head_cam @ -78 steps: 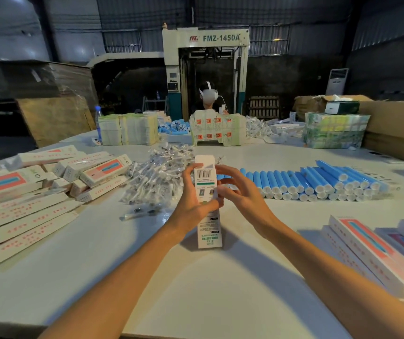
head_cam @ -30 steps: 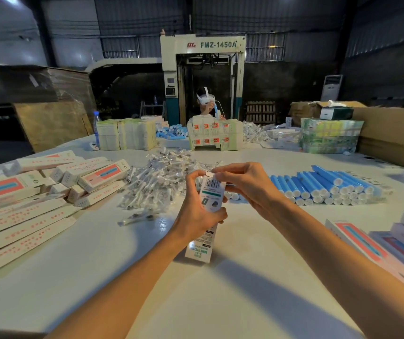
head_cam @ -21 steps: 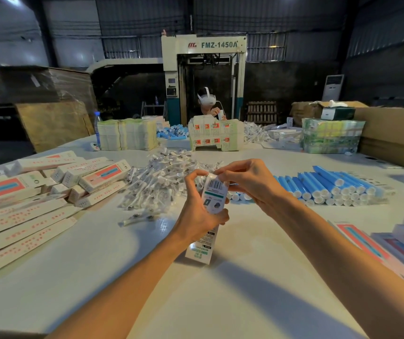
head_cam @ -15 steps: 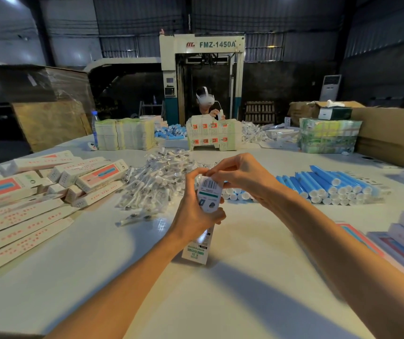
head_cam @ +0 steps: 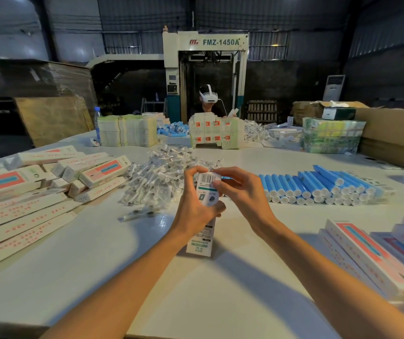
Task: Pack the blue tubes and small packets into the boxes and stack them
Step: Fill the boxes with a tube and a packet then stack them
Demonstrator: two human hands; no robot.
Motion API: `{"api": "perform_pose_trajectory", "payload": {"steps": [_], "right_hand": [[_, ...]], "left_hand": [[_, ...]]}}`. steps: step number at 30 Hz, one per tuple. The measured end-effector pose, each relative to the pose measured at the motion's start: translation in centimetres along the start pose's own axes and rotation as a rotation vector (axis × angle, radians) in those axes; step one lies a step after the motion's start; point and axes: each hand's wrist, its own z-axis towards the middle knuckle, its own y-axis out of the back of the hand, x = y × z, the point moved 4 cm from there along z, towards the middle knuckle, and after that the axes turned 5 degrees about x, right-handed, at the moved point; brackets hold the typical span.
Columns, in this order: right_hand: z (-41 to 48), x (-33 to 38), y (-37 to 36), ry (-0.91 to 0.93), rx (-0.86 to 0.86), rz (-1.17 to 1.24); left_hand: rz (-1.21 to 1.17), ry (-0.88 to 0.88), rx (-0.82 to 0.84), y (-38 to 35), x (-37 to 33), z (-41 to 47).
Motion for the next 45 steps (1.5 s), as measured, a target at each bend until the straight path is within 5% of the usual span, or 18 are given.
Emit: {"api": "perform_pose_trajectory", "payload": {"steps": [10, 19, 24, 31, 36, 45], "right_hand": [[-0.1, -0.6, -1.0, -0.041, -0.011, -0.046], [-3.6, -2.2, -4.5, -0.48, 0.206, 0.229], [-4.7, -1.4, -4.5, -0.407, 0.231, 0.184], [-5.2, 3.4, 2.5, -0.212, 0.067, -0.676], [-8.4, 5.2, 12.9, -0.344, -0.109, -1.278], [-14.9, 4.5, 18.8, -0.611, -0.085, -1.788]], "left_hand": [[-0.1, 0.036, -0.039, 0.1, 0.8, 0.1], [-0.11, 0.111, -0.2, 0.1, 1.1, -0.7], [-0.134, 0.095, -0.097, -0.6, 2.0, -0.5], [0.208, 0.105, 0.194, -2.0, 2.6, -1.1], [0.455, -0.005, 0.369, -2.9, 2.2, -1.7], [0.461, -0.033, 0.404, -2.8, 1.9, -2.1]]}}
